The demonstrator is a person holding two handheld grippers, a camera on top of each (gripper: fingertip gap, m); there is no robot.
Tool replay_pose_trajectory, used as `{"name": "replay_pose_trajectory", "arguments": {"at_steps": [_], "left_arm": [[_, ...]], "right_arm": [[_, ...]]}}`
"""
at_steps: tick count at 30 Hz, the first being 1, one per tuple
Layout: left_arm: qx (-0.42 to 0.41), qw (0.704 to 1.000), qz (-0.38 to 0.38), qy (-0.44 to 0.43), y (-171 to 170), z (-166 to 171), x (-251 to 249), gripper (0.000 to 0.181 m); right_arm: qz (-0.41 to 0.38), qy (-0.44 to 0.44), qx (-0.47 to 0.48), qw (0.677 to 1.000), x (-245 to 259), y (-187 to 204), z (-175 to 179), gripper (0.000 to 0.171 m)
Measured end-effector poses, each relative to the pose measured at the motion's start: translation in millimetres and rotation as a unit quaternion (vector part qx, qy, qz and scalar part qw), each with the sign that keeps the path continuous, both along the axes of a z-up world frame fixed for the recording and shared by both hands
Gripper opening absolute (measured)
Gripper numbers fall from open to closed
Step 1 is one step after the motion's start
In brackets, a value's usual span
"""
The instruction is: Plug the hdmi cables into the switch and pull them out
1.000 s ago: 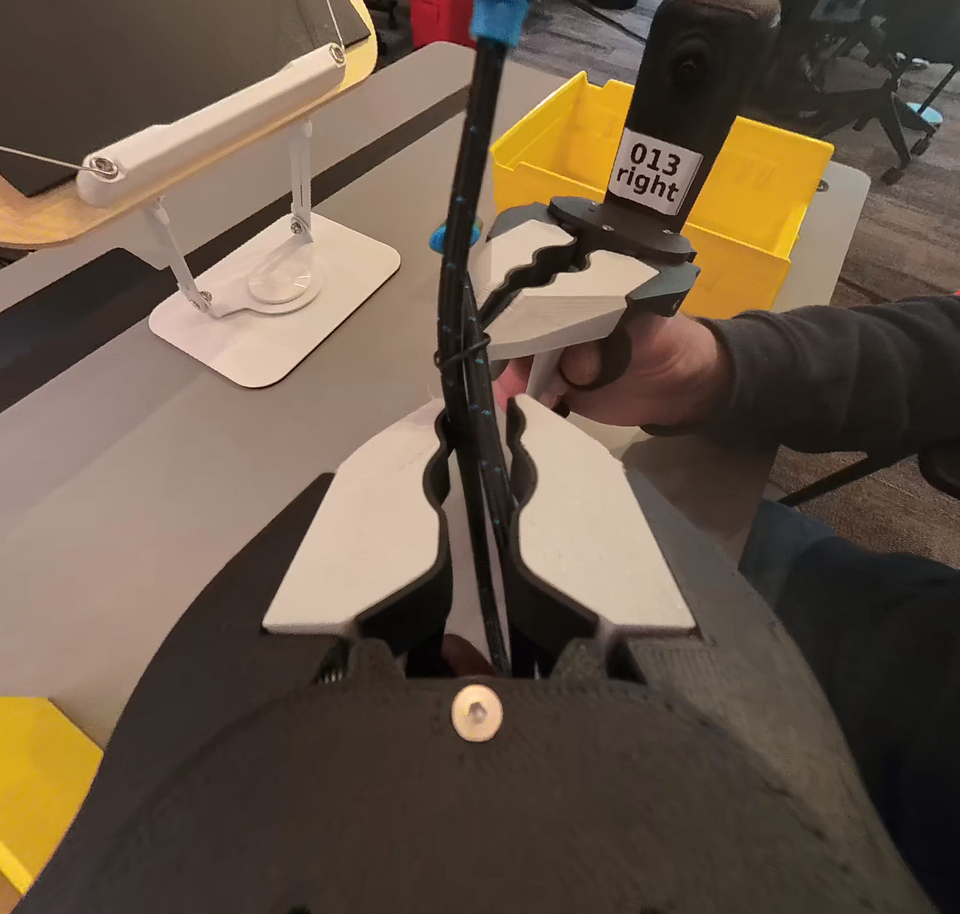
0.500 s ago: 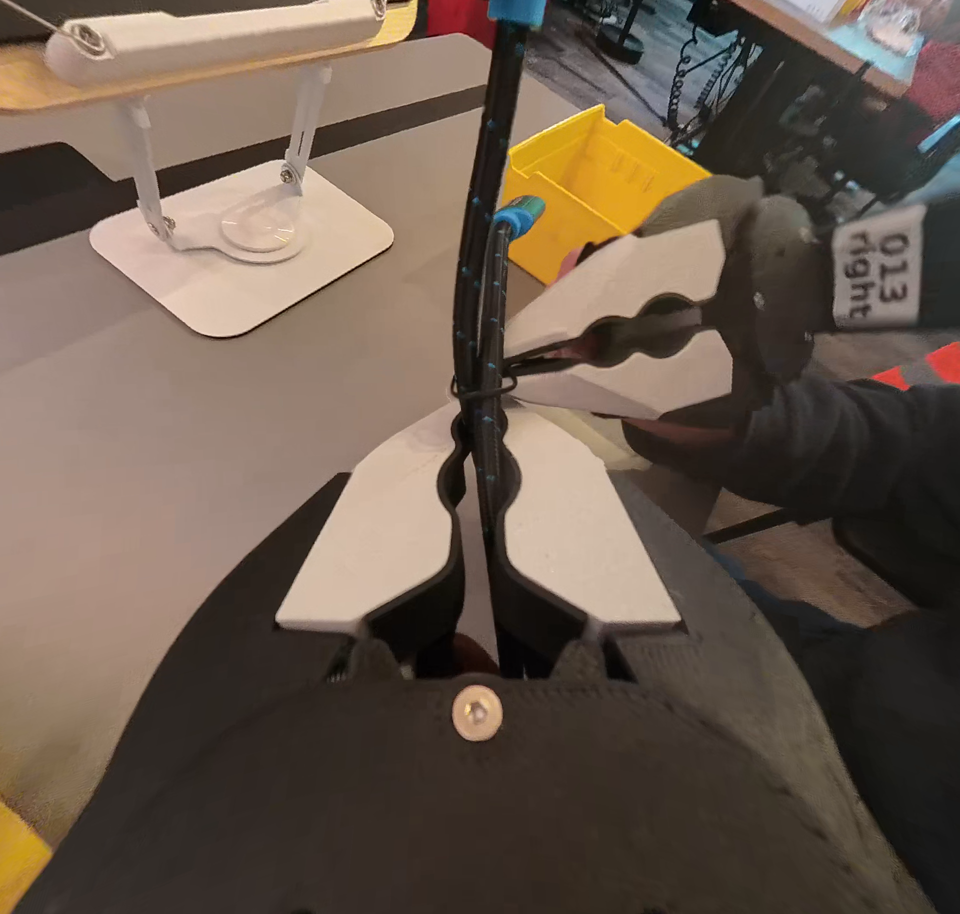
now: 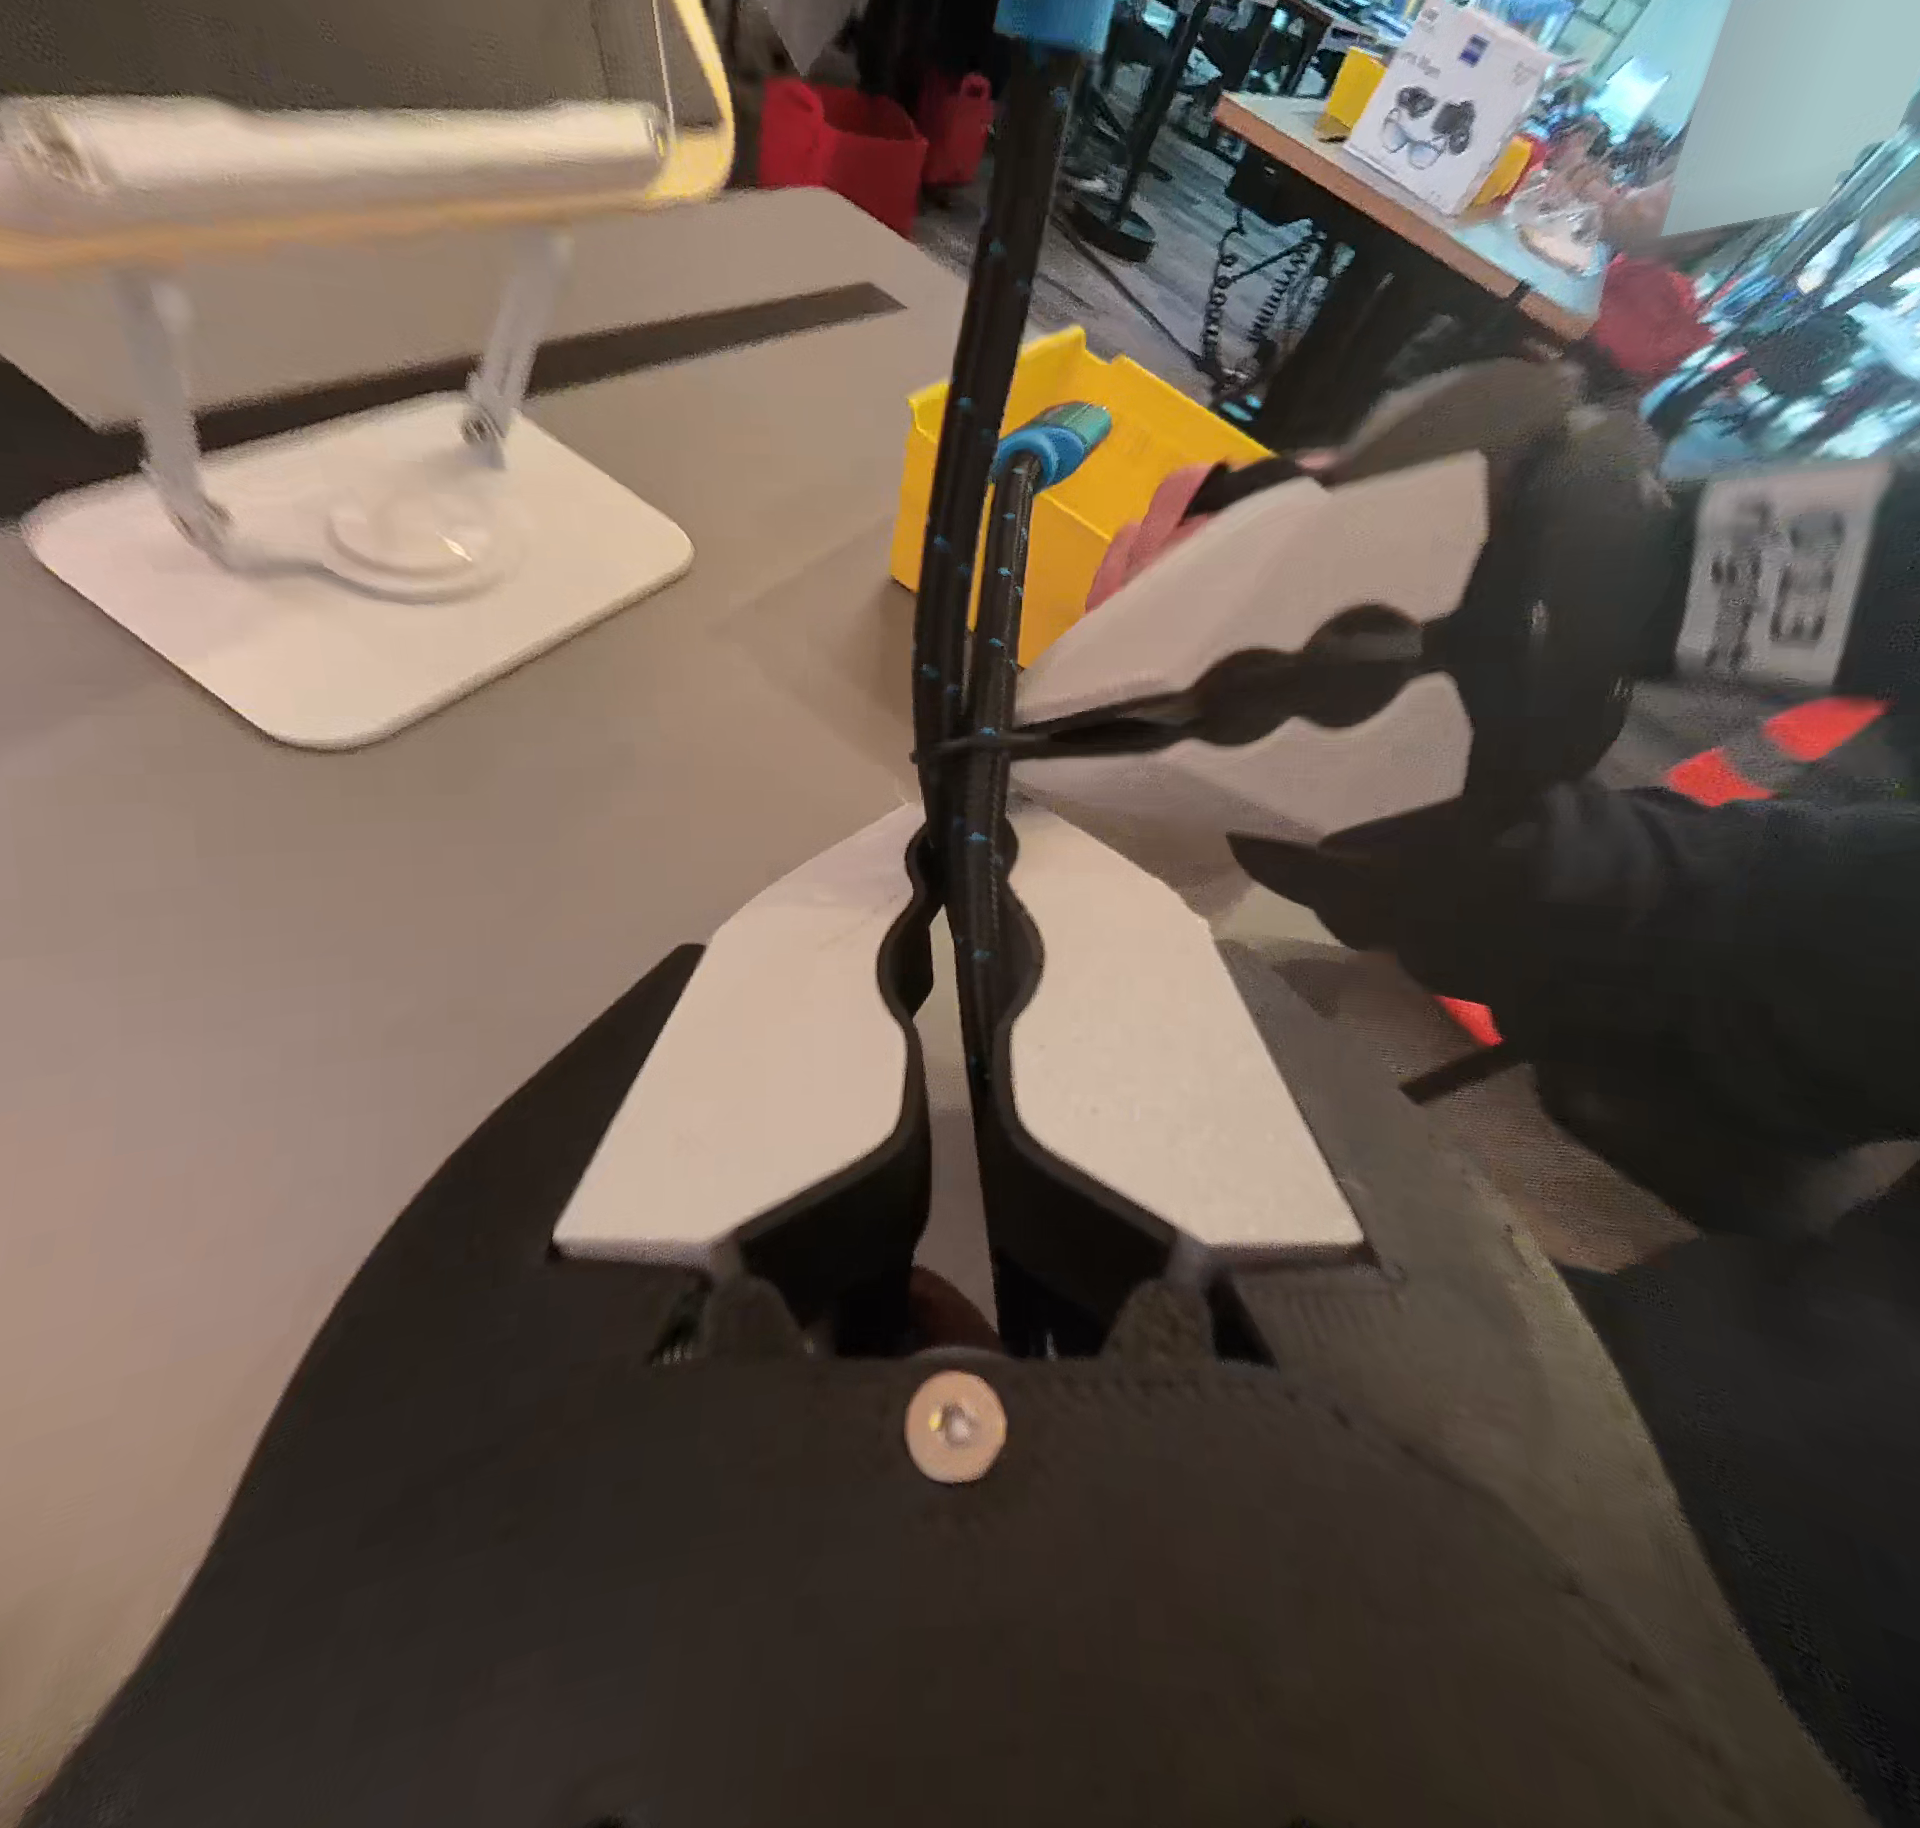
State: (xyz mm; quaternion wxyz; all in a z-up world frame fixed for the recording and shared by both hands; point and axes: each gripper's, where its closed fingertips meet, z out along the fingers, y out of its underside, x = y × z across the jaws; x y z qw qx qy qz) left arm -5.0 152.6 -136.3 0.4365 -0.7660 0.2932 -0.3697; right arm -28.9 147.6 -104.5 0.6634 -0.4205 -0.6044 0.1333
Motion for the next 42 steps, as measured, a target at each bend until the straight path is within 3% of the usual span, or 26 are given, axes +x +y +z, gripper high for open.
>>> {"name": "replay_pose_trajectory", "arguments": {"at_steps": [2, 6, 11, 14, 18, 21, 25, 31, 42], "left_arm": [[0.05, 0.998, 0.008, 0.028, 0, 9, 0, 0.004], [0.147, 0.986, 0.016, 0.072, 0, 18, -1, 0.004], [0.29, 0.952, 0.002, 0.102, -7, 37, 4, 0.004], [0.379, 0.914, -0.014, 0.144, -12, 42, 4, 0.004], [0.504, 0.839, -0.011, 0.202, -15, 47, 2, 0.005], [0.557, 0.795, -0.003, 0.239, -14, 54, 3, 0.004], [0.588, 0.767, 0.007, 0.257, -11, 60, 7, 0.005], [0.593, 0.761, 0.015, 0.262, -6, 58, 11, 0.013], [0.509, 0.828, -0.014, 0.233, 1, 39, 14, 0.033]], "right_arm": [[0.047, 0.081, -0.152, 0.984, 2, -4, 9, 0.0], [0.15, 0.197, -0.398, 0.883, 4, -13, 19, 0.0], [0.286, 0.27, -0.561, 0.728, 11, -30, 35, 0.0], [0.33, 0.267, -0.6, 0.678, 11, -42, 35, 0.0], [0.358, 0.262, -0.615, 0.652, 11, -58, 35, 0.0], [0.364, 0.268, -0.611, 0.65, 13, -61, 36, 0.0], [0.361, 0.285, -0.591, 0.663, 20, -59, 40, 0.0], [0.373, 0.308, -0.577, 0.658, 28, -57, 44, 0.0], [0.35, 0.343, -0.577, 0.654, 41, -36, 34, 0.0]]}}
